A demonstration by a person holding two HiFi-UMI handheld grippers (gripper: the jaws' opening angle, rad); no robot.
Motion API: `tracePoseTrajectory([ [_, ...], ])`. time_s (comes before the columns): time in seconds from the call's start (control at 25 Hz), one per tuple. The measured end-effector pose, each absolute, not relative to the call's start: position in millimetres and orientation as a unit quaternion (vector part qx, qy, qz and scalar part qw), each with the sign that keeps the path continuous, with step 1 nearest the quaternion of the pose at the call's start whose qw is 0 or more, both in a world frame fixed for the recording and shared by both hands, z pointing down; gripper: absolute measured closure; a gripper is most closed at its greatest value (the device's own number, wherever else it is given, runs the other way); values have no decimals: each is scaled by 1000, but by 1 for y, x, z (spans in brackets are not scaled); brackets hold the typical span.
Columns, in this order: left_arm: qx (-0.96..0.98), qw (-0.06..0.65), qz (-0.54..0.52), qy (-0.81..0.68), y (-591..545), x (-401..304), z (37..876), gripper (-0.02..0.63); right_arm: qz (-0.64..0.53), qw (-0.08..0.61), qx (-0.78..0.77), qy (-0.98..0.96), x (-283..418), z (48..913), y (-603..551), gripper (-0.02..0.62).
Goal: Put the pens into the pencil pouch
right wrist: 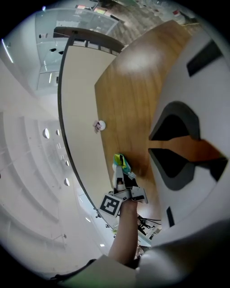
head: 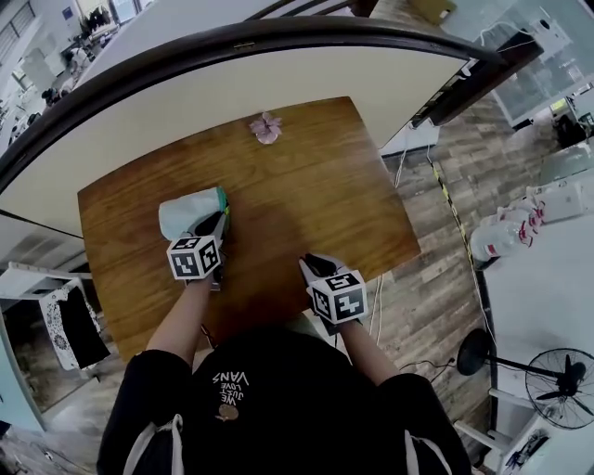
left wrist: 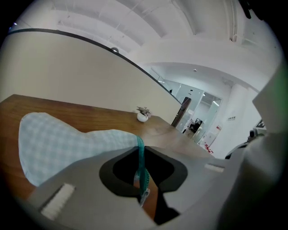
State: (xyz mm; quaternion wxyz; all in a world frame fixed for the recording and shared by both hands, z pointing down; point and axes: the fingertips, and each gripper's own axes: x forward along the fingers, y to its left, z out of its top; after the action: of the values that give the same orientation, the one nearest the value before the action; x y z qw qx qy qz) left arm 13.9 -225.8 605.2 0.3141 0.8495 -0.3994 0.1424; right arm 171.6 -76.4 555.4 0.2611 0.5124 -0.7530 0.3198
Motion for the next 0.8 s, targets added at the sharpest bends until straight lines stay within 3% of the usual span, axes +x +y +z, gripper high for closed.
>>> tracePoseTrajectory([
  [0.16,850,321,149,-390,-221,19,611,557,322,258,509,-755,168,557,-72,548],
  [0.36,853,327,139,-383,-213,15,602,436,322,253,500,-763,152,557,-72,548],
  [0.8,871,240,109,-414,-171,-39,545,437,289,206,499,-791,104,536,-82,548],
])
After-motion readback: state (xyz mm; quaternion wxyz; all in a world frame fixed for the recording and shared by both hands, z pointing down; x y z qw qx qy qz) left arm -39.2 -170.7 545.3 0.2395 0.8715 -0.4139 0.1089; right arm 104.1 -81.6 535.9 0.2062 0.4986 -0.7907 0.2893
